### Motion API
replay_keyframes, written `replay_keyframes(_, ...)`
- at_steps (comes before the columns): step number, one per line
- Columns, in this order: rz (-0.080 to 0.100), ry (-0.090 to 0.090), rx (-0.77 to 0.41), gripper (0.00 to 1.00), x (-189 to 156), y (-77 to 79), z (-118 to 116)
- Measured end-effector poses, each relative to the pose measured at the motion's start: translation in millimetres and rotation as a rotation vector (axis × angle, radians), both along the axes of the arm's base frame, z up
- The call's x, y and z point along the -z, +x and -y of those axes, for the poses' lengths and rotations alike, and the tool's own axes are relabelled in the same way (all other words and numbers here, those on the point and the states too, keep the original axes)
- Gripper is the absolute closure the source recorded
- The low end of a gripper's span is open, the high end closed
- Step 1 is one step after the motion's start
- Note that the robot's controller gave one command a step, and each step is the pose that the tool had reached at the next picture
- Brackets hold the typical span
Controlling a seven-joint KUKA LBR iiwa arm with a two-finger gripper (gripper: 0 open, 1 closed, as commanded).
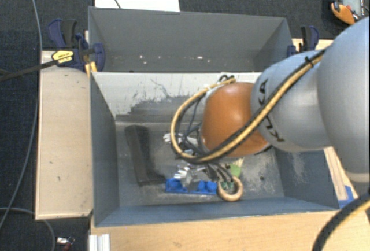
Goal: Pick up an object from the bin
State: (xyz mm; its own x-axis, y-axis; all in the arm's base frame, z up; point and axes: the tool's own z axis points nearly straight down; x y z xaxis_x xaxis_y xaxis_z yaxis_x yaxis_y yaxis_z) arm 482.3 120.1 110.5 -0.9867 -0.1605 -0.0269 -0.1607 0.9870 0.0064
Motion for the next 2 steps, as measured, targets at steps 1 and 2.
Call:
replay_keyframes(1,0.0,0.0,0.003,1.0,0.0,0.0,0.0)
replay_keyframes(2,0.0,0.0,0.003,1.0,0.0,0.0,0.0)
